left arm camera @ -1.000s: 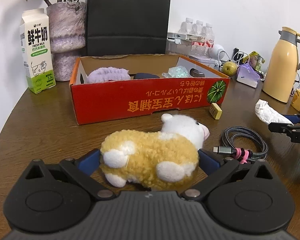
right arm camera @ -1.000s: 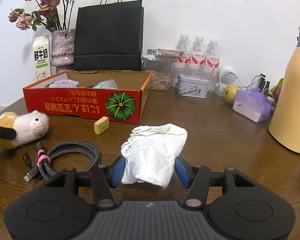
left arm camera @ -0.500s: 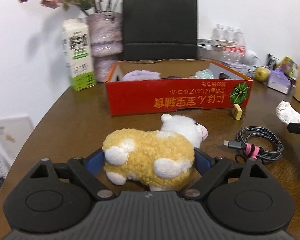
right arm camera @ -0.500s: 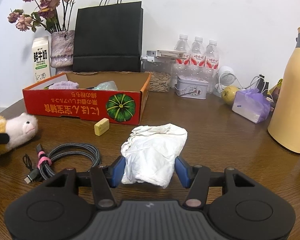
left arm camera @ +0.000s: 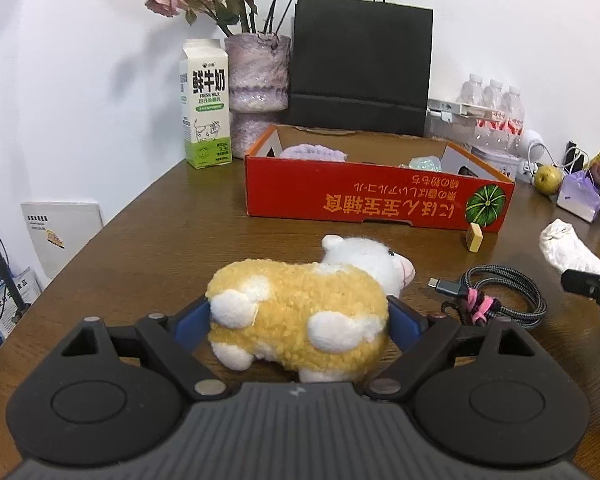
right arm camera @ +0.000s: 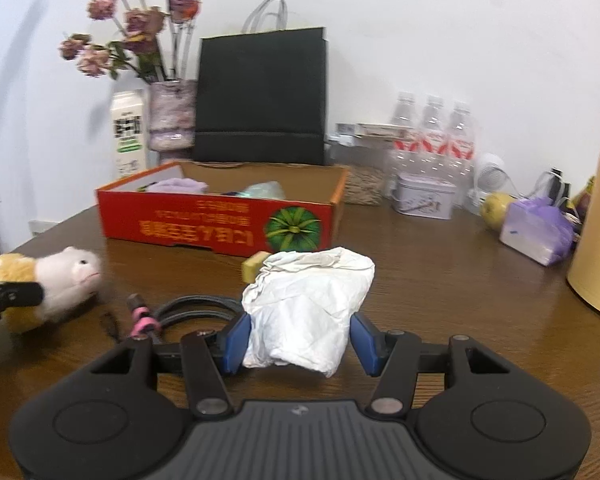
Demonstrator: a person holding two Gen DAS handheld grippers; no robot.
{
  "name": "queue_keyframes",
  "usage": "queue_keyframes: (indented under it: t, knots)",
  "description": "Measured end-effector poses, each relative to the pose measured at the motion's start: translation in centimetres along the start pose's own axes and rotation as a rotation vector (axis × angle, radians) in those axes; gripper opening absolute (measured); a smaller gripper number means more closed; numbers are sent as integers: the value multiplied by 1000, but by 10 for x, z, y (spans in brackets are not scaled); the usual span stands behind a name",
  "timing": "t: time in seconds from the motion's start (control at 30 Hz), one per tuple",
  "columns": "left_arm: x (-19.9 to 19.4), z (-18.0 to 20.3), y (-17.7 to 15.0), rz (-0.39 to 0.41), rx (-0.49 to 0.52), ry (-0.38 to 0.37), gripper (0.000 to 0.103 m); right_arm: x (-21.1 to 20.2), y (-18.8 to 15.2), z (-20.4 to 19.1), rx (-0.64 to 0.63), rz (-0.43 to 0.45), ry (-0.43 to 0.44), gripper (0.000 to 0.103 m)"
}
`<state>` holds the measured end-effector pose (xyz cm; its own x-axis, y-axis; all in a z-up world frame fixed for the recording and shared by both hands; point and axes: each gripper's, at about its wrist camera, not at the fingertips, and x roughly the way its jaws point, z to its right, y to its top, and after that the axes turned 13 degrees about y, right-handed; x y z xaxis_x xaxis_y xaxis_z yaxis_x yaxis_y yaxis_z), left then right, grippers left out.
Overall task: Organize objects
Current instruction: 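Carry the sheep plush in the left tool while the right tool carries the cloth to the box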
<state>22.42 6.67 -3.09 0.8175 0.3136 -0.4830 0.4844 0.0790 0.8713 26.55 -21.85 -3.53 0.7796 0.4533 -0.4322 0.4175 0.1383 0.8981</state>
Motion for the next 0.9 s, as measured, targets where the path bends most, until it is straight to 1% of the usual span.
queue_keyframes:
  t: [0.2, 0.37, 0.57, 0.9]
  knots:
    - [-16, 5, -1, 32, -26, 26, 89, -11, 2, -14, -18, 28, 59, 54]
    - [-27, 11, 3, 63, -26, 29, 89, -17, 9, -22, -24, 53, 98, 54]
    - [-32, 17, 13, 79, -14, 28, 89, -17, 19, -29, -30, 66, 124, 54]
    - [-34, 22, 40, 129, -30, 25, 89, -7, 40, -39, -50, 82, 139, 54]
